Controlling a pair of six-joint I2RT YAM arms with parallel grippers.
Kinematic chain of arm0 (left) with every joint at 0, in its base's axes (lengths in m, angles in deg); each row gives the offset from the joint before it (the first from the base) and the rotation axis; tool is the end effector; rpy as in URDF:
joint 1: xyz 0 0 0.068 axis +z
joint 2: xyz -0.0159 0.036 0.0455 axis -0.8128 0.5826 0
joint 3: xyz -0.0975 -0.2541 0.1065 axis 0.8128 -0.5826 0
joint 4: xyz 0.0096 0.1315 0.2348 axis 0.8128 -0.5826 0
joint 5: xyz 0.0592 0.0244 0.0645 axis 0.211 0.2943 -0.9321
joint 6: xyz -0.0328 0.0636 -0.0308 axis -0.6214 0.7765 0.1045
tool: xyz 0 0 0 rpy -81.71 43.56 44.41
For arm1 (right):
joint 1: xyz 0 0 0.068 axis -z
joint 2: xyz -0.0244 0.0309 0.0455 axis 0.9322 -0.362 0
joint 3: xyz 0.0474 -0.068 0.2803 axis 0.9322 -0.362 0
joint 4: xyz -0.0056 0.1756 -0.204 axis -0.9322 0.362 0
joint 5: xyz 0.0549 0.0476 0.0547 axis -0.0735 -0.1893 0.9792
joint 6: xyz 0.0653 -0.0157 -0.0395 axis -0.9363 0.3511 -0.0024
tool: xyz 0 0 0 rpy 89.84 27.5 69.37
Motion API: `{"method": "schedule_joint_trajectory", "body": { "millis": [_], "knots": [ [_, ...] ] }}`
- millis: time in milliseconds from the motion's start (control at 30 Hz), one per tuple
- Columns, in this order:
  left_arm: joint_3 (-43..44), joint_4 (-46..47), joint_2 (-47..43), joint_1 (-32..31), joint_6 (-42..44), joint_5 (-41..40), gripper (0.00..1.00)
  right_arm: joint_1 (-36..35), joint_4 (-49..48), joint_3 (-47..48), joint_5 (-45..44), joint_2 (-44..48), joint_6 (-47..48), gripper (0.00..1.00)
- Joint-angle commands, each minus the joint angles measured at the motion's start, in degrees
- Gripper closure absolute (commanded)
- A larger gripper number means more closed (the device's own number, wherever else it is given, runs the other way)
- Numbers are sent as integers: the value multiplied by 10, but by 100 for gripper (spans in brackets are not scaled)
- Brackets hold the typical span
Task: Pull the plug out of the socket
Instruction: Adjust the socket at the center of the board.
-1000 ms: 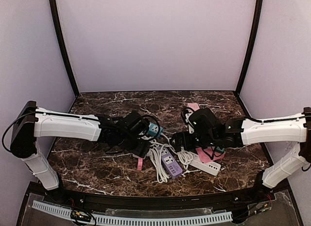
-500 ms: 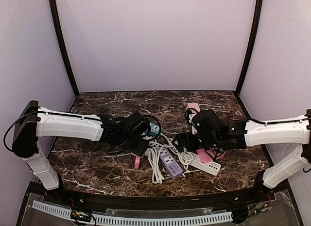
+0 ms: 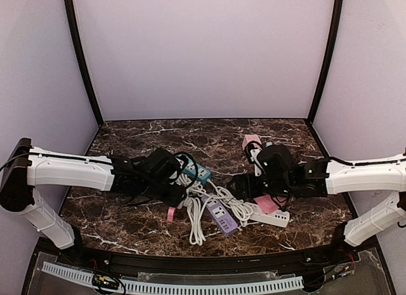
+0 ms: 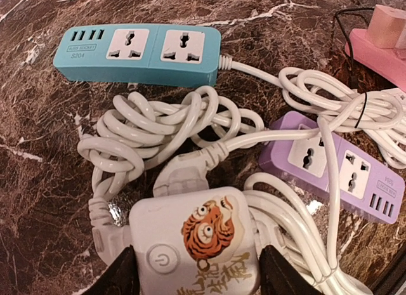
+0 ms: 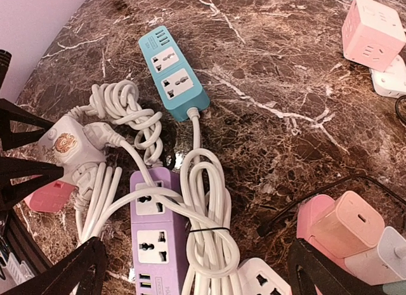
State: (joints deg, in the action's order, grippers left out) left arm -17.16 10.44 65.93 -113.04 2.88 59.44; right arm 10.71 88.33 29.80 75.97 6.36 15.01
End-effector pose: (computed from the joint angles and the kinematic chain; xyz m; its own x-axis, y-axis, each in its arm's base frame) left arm 0.1918 -0.2846 0.2056 -0.6667 0.3699 -0.6470 0.5354 0.8417 -0.0706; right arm 0.1715 0.2460 0.2276 -0.7068 -0.0587 -0.7050 -0.3940 0.8604 0.3233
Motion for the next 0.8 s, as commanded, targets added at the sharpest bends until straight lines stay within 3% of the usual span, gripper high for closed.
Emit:
{"method": "schedule_joint_trajectory", "body": {
  "millis": [0, 400, 467, 633, 767],
  "knots": [
    [-10, 97, -26, -2, 44, 68, 62, 1, -44, -25, 25, 22, 19, 1],
    [-13, 192, 33, -3, 63, 155, 64, -14, -72, -46, 31, 38, 29, 1],
    [-15, 205, 34, -2, 64, 152, 57, -21, -75, -45, 31, 36, 38, 1],
    [-38, 210, -20, -2, 50, 107, 18, -46, -85, -39, 26, 32, 60, 1],
    [-58, 199, -78, -2, 47, 86, 7, -60, -100, -32, 32, 21, 77, 2]
  ]
}}
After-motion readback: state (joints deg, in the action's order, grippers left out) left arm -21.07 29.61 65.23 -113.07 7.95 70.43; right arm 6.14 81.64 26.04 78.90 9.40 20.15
